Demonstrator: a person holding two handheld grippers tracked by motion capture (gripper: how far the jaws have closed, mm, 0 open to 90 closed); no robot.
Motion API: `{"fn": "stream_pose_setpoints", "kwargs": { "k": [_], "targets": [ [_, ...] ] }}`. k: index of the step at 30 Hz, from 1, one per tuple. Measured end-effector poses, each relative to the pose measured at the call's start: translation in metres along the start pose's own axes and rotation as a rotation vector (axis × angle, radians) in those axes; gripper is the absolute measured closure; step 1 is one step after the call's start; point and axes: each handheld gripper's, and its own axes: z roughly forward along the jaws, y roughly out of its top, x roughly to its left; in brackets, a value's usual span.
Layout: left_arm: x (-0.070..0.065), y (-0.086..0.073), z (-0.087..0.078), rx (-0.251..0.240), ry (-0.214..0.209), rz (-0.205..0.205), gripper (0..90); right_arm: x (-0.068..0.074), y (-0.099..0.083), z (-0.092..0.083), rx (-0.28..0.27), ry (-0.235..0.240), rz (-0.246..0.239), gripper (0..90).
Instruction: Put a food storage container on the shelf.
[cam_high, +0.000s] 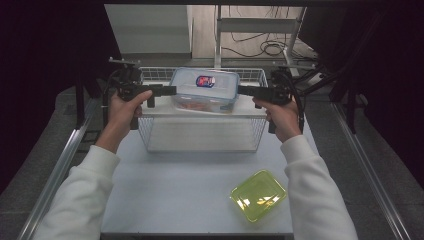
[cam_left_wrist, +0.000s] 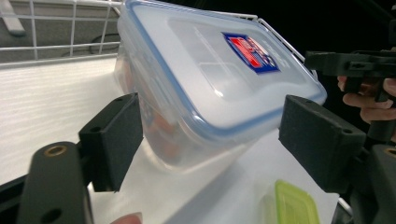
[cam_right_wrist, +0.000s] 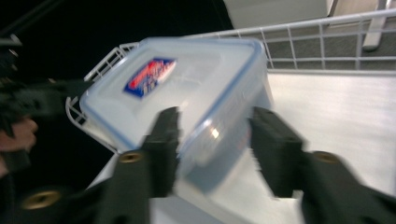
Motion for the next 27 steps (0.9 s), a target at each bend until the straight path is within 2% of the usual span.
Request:
{"fn": "stream_pose_setpoints", "kwargs": {
  "k": [1,2,4,7,8,9,10,11,15,16,23,27],
  "targets": [
    [-0.002,-0.003,-0.004,-0.007,-0.012,0.0,20.7,0.0,-0.004,-0.004,0.001,0.0,-0.015,64.5],
    [-0.005,-0.007,-0.009,-0.009,-0.02,0.009,20.9,0.002,-0.014,-0.009,0.025,-0.001,-0.045,76.8],
    [-0.007,-0.011,-0.011,-0.007,-0.022,0.019,21.0,0.005,-0.022,-0.008,0.068,0.014,-0.072,83.6],
    [-0.008,-0.016,-0.013,-0.004,-0.034,0.025,20.9,0.014,-0.036,0.001,0.117,0.059,-0.139,88.6],
    [-0.009,-0.018,-0.014,0.002,-0.038,0.031,20.9,0.014,-0.036,0.001,0.117,0.059,-0.139,88.6],
    [-0.009,-0.022,-0.014,0.012,-0.034,0.033,20.7,0.021,-0.041,0.011,0.142,0.073,-0.174,88.8],
    [-0.009,-0.022,-0.014,0.012,-0.034,0.033,20.7,0.021,-0.041,0.011,0.142,0.073,-0.174,88.8],
    [-0.007,-0.026,-0.015,0.013,-0.047,0.026,20.8,0.023,-0.042,0.02,0.154,0.072,-0.192,88.8],
    [-0.006,-0.03,-0.017,0.018,-0.049,0.03,20.7,0.022,-0.042,0.03,0.136,0.074,-0.183,88.9],
    [-0.005,-0.032,-0.018,0.019,-0.054,0.027,20.7,0.022,-0.041,0.031,0.128,0.058,-0.183,88.9],
    [-0.004,-0.036,-0.018,0.025,-0.061,0.022,20.1,0.013,-0.037,0.032,0.089,0.03,-0.157,88.9],
    [-0.004,-0.04,-0.019,0.027,-0.066,0.025,19.5,0.009,-0.037,0.027,0.079,0.044,-0.142,88.9]
  ]
}}
